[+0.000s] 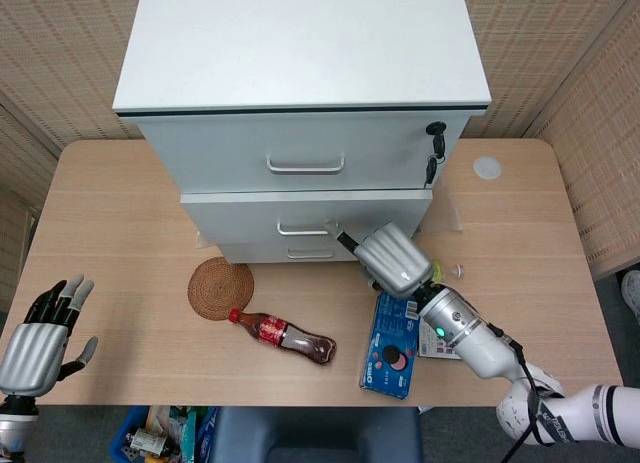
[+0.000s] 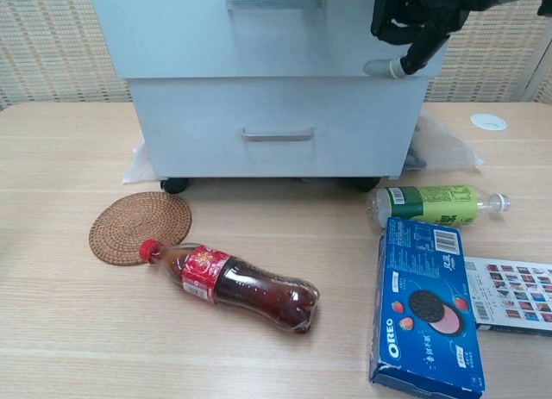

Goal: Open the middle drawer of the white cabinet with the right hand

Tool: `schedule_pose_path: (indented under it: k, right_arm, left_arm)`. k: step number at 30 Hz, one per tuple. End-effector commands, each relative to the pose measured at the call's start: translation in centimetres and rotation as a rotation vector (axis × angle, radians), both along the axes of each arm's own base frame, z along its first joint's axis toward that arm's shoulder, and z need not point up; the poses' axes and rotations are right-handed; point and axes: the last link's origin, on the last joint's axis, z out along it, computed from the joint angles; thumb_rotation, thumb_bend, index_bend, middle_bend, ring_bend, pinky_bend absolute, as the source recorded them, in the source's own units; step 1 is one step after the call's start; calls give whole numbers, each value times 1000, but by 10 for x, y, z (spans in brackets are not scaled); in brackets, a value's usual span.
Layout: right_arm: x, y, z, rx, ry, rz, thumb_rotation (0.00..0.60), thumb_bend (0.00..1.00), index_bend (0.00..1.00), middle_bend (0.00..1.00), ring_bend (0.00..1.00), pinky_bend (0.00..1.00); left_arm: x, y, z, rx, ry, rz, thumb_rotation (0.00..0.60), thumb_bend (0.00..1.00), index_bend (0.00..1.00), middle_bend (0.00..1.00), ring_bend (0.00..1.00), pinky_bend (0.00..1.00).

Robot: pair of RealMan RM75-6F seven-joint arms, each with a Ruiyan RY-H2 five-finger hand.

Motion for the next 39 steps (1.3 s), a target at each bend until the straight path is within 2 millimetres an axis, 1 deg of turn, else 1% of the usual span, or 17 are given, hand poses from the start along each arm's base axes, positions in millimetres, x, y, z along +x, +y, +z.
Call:
schedule_pose_path:
  k: [1, 13, 39]
  right_arm:
    - [-2, 6, 2, 0, 7, 9, 600, 334, 126, 873, 891, 847]
    - [-1, 32, 8, 1, 26, 62, 600, 334, 126, 873, 891, 847]
    - [4, 67, 11, 23, 42, 151, 600, 334, 126, 873, 891, 847]
  left_arm:
    - [0, 0, 0, -3, 1, 2, 600, 339, 19, 0, 22, 125]
    - [1, 0, -1, -6, 4, -1, 600, 339, 19, 0, 22, 125]
    - [0, 0, 0, -10, 10, 14, 600, 339, 19, 0, 21, 125]
